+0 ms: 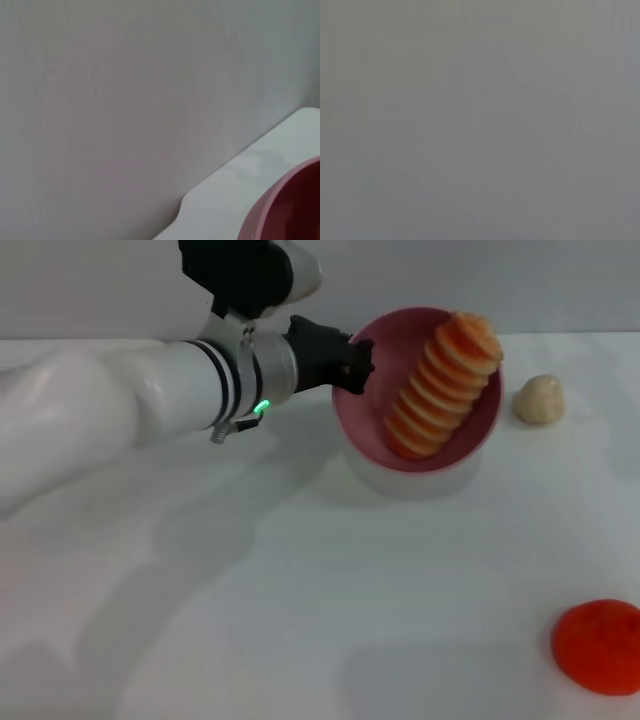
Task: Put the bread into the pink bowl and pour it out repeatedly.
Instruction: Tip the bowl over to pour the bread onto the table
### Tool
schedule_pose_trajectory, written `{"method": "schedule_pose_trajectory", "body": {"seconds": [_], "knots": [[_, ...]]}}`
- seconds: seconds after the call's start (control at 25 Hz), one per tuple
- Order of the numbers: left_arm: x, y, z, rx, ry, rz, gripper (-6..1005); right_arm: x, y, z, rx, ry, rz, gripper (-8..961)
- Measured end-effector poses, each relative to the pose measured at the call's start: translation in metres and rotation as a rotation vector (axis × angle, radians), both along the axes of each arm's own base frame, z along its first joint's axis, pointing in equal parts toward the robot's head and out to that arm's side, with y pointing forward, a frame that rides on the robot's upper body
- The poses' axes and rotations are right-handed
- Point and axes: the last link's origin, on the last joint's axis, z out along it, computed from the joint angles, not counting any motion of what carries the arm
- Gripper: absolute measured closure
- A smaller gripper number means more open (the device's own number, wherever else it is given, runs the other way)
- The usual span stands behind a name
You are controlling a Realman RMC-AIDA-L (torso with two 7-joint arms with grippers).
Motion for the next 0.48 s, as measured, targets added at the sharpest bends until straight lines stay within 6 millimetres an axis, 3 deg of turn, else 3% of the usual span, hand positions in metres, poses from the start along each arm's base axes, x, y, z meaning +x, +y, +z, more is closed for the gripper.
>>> {"method": "schedule_pose_trajectory", "body": {"seconds": [0.16,0.24,0.48], "knots": [[0.004,-0.002,-0.005,0.037,0.003,-0.036,961,0.010,-0.002,0.002,0.005,0.014,-0.015,514],[0.013,-0.014,-0.019,0.115,-0.004,-0.129,961,0.015,-0.004,0.004,0.011,0.018,-0.024,514],[0.015,-0.020,-0.022,0.196,-0.022,-0.180,961,0.023,-0.010,0.017,0.048,0.041,-0.016,514]]}}
